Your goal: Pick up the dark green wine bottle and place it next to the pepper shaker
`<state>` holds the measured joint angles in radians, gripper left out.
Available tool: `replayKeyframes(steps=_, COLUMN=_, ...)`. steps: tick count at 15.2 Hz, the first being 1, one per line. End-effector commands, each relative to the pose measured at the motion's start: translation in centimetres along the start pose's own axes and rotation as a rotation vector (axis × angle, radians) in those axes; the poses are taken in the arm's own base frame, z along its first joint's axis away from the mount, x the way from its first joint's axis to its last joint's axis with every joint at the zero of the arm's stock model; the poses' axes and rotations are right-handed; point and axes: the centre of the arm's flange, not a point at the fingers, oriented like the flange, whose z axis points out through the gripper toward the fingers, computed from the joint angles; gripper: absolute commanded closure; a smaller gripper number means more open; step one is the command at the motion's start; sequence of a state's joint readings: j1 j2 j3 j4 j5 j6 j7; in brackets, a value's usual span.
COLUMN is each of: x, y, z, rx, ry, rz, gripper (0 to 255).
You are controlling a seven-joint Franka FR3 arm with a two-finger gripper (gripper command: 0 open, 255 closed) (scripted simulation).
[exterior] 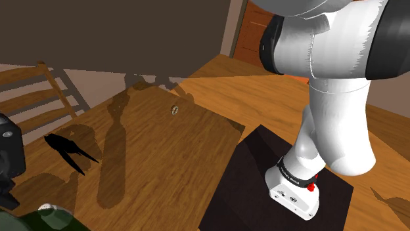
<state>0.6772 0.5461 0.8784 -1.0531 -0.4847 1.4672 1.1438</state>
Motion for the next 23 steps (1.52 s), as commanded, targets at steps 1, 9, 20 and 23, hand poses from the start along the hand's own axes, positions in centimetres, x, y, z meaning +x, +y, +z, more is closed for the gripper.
replayKeyframes(steps=1, x=-0.1, y=0.0, z=1.1, rx=0.001, ry=0.0, rz=0.0, gripper=255)
replayKeyframes(steps=9, x=-0.4, y=0.0, z=5.3, rx=0.001, ry=0.0, rz=0.0, gripper=255)
replayKeyframes(steps=20, x=-0.8, y=0.0, z=11.1, rx=0.001, ry=0.0, rz=0.0, gripper=255)
replayKeyframes(steps=23, x=-0.9, y=0.0, z=12.6, rx=0.001, ry=0.0, rz=0.0, gripper=255)
